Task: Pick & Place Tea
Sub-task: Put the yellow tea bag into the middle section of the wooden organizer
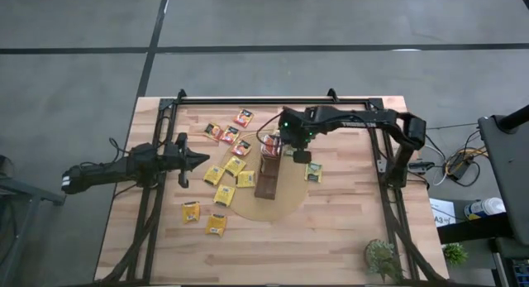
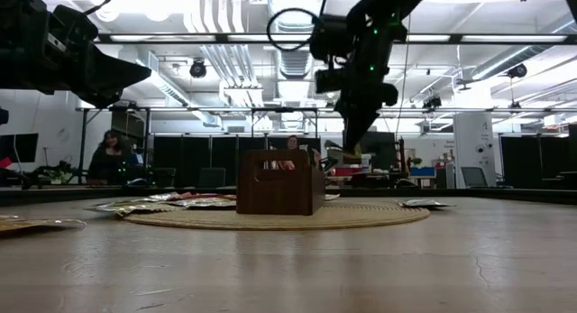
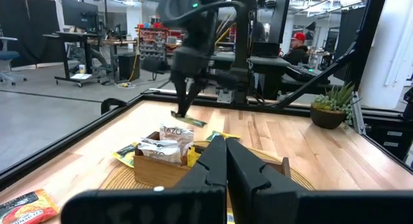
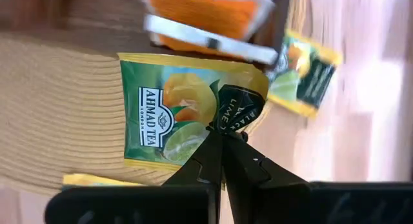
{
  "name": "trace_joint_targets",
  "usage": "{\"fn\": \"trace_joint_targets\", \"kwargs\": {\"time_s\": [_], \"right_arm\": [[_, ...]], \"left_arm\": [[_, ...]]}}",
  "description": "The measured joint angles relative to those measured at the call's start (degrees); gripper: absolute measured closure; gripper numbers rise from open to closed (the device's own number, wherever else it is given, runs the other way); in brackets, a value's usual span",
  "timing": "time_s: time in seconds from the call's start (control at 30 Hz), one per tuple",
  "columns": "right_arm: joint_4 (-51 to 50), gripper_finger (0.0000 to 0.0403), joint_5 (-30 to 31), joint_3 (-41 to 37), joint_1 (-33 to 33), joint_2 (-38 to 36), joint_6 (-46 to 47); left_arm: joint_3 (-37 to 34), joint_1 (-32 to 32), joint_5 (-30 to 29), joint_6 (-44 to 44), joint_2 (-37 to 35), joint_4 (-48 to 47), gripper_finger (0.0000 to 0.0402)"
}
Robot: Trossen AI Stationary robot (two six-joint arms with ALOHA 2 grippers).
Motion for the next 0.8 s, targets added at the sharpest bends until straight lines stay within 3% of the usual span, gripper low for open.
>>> {"fn": "trace_joint_targets", "kwargs": {"time_s": [0.37,0.57,0.67,0.8], "right_arm": [[8.2,0.0395,1.3,2.2,7.2,-0.9,-21.0],[15.6,0.0395,1.5,3.0,11.0,-0.9,-41.4],[19.6,0.0395,1.7,2.7,11.9,-0.9,-47.1],[27.0,0.0395,7.0,0.9,12.4,-0.9,-51.9]], "left_arm": [[0.0,0.0,0.0,0.0,0.0,0.0,0.0402],[0.0,0.0,0.0,0.0,0.0,0.0,0.0402],[0.0,0.0,0.0,0.0,0.0,0.0,0.0402],[0.0,0.0,0.0,0.0,0.0,0.0,0.0402]]}}
